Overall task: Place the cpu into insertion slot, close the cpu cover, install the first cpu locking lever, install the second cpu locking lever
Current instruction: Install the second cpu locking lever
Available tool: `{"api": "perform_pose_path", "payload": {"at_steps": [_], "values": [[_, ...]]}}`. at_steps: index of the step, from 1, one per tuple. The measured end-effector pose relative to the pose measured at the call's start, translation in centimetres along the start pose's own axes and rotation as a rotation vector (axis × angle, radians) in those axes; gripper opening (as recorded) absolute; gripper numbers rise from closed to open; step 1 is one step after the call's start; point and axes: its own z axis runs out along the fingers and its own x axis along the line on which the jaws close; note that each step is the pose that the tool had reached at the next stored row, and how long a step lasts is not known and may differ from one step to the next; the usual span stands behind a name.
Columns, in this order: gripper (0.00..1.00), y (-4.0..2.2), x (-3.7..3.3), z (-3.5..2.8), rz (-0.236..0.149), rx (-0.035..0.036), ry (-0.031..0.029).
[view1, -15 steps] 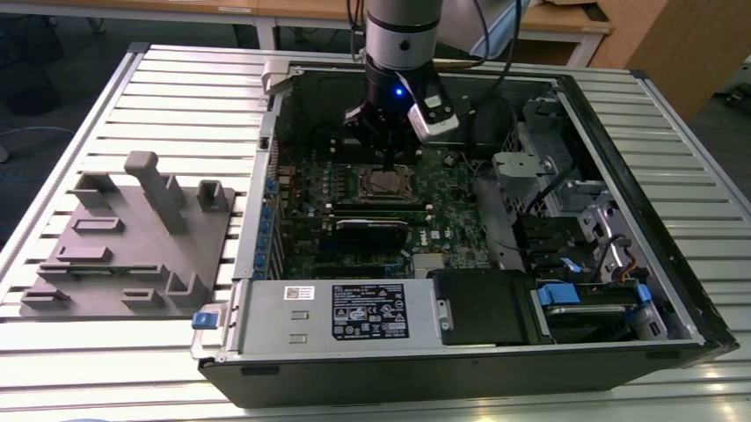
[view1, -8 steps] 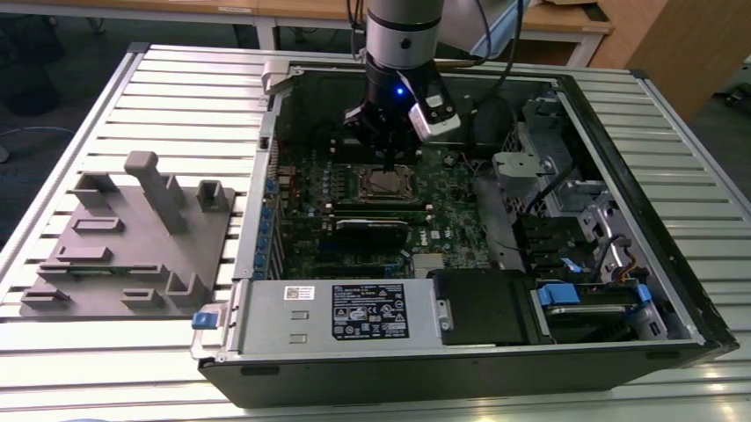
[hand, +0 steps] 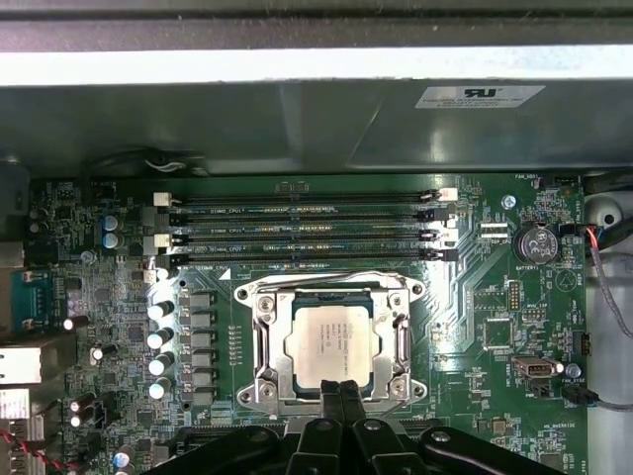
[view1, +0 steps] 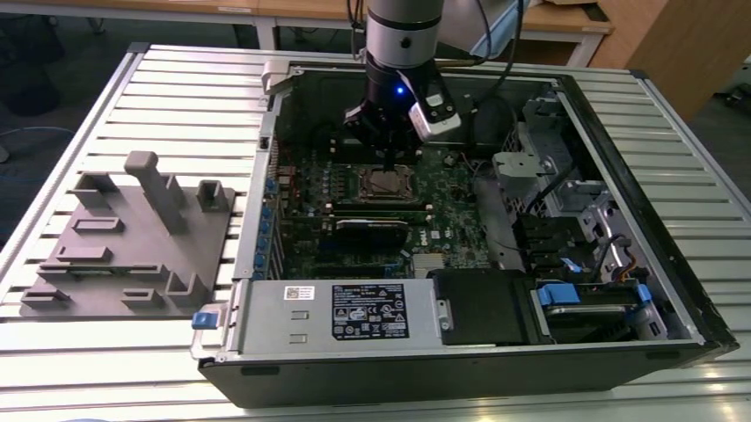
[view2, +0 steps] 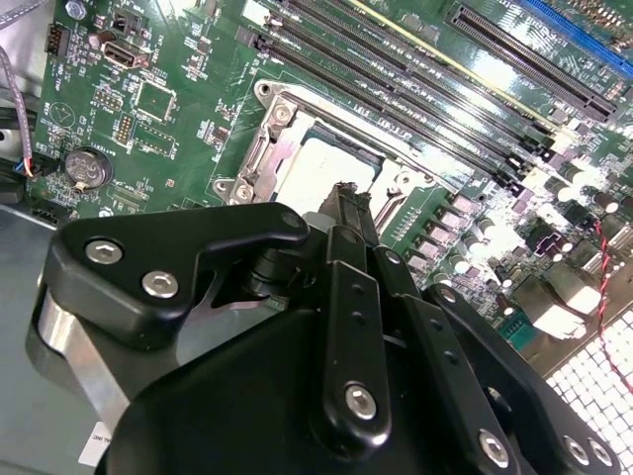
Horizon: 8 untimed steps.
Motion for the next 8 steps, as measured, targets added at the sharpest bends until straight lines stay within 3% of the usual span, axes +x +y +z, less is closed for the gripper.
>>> {"api": "perform_pose_path", "payload": {"at_steps": [8], "values": [[0.11,-0.44,-0.02,0.00,0.000,0.0001,0.0000]]}}
